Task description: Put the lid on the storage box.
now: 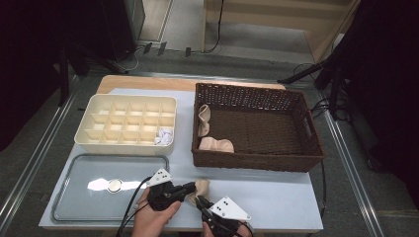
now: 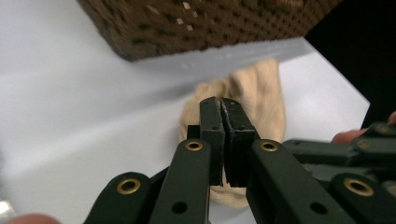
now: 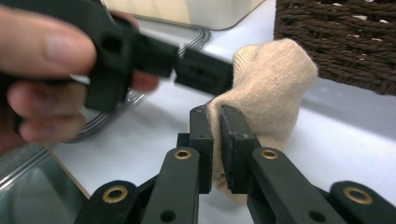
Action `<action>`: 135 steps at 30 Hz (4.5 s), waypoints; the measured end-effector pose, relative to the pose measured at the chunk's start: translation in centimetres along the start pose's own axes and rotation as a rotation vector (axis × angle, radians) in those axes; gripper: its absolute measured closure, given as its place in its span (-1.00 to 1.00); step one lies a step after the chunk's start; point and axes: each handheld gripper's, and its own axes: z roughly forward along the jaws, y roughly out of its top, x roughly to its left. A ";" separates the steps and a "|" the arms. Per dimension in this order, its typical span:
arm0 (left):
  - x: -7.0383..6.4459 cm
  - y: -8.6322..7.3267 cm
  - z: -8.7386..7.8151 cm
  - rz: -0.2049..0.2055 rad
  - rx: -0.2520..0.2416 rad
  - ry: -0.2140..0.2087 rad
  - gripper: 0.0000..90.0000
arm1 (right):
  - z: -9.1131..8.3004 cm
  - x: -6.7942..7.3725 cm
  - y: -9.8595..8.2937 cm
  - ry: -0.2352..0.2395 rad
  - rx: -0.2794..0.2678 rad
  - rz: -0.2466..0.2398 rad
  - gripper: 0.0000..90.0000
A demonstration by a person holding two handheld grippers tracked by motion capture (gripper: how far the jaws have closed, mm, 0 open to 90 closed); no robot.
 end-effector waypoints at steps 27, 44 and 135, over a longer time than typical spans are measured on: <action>1.0 0.5 0.2 -0.010 0.017 0.019 0.84 | 0.0 1.3 -0.3 0.006 0.002 -0.034 0.75; 0.4 0.4 -1.1 -0.033 -0.008 -0.006 0.49 | 0.4 0.8 -0.5 -0.043 0.011 -0.008 0.94; 5.7 4.0 -10.3 0.020 -0.209 0.087 0.69 | -7.2 -10.2 -0.1 -0.255 -0.223 0.097 -0.23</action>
